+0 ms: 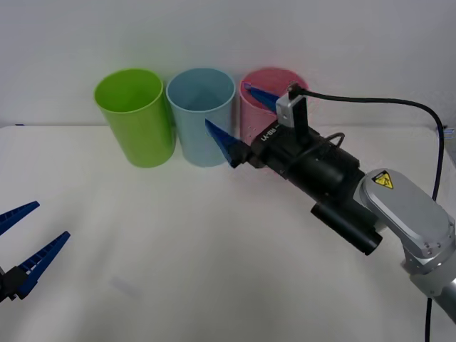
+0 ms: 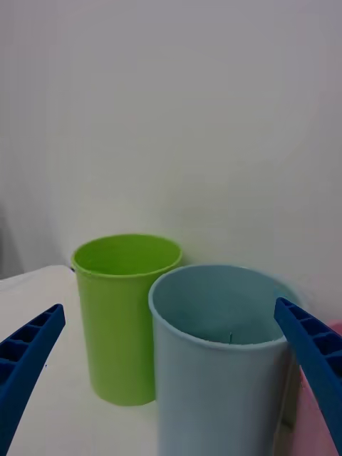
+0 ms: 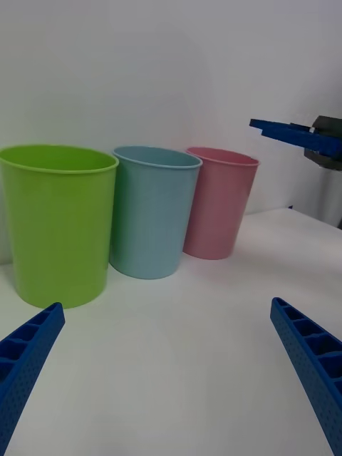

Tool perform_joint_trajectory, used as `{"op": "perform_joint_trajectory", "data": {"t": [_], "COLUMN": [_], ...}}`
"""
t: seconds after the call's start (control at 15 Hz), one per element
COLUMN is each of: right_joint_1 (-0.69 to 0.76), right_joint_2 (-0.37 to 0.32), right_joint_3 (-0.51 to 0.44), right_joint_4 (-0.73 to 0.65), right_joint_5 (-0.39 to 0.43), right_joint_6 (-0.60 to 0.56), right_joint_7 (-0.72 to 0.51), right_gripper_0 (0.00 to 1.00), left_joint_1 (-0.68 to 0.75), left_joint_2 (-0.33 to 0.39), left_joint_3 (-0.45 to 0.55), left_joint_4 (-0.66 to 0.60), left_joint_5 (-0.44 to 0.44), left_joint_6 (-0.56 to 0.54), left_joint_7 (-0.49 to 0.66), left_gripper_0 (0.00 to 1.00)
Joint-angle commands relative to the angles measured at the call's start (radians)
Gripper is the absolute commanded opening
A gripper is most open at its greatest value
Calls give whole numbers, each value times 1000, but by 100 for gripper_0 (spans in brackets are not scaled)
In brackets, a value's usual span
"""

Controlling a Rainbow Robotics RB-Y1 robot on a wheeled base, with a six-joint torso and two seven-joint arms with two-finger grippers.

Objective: Grasp the object on the table and drop it into the matching bin: aluminum can to the light blue bin, PET bottle to the pink bin.

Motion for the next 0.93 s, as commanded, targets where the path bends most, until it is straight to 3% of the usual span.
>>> {"op": "perform_joint_trajectory", "data": {"t": [0.07,0.53,0.93], "right_joint_1": [59,246,436], "right_joint_2": [-46,-66,4], "right_joint_3": [-44,-257,-465], "right_joint_4": [-30,-28,-28], "right_joint_5": [-21,-23,-24], "right_joint_6": [-85,-370,-589], "right_joint_7": [11,43,89], "right_gripper_0": [100,100,100], "left_joint_1": [0,0,0], "left_joint_2": [0,0,0], "left_joint_3": [0,0,0], "left_joint_4": [0,0,0], "left_joint_5": [0,0,0], "left_joint_6": [0,0,0], "left_joint_7": [0,0,0], "left_gripper_0": [100,100,100]}}
